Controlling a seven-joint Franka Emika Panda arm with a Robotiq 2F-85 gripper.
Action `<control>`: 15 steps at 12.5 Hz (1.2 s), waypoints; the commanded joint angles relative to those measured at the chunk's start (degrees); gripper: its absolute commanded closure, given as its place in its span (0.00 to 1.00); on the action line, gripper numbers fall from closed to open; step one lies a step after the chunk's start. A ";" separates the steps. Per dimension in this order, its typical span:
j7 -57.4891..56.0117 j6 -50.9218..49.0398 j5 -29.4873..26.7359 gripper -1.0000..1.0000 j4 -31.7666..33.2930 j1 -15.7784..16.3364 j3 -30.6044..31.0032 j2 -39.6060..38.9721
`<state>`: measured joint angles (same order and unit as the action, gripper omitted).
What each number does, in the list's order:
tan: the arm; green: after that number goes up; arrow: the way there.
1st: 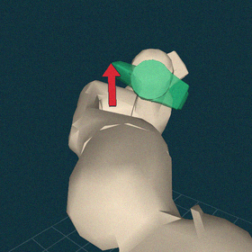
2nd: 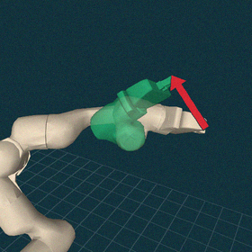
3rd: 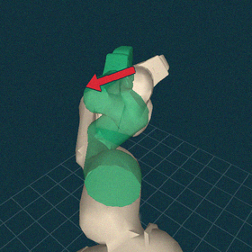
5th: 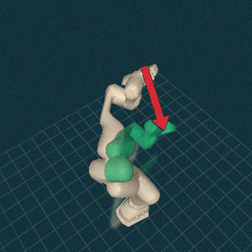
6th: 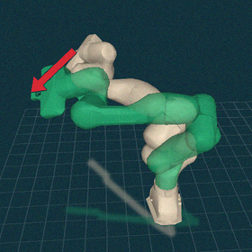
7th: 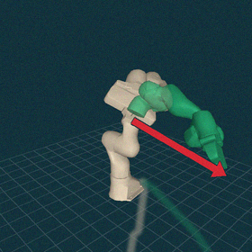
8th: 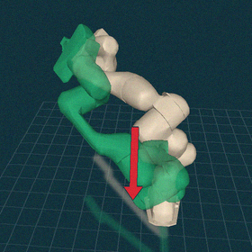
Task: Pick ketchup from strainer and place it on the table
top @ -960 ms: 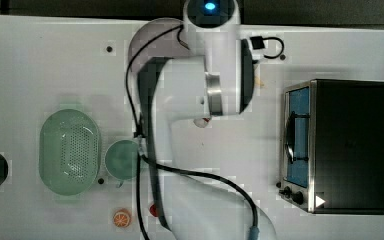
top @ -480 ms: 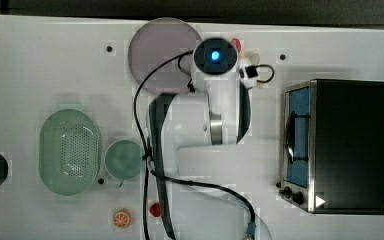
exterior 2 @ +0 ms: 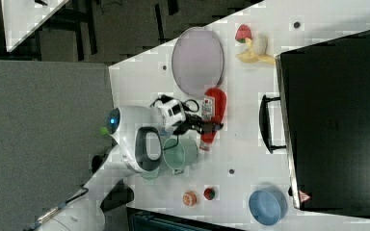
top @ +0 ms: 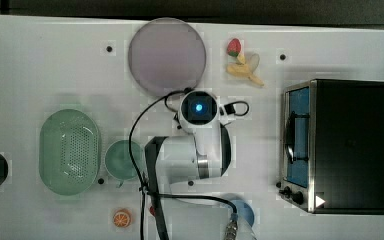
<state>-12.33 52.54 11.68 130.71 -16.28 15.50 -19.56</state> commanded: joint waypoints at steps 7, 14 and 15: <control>-1.82 2.28 -0.05 0.00 -3.42 -0.95 0.30 2.07; 2.02 -15.28 -0.46 0.00 -19.10 -0.83 0.64 10.28; 3.02 -19.25 -0.74 0.00 -21.97 -0.79 0.68 10.23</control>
<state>-11.45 35.11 10.90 109.50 -17.04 15.86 -9.01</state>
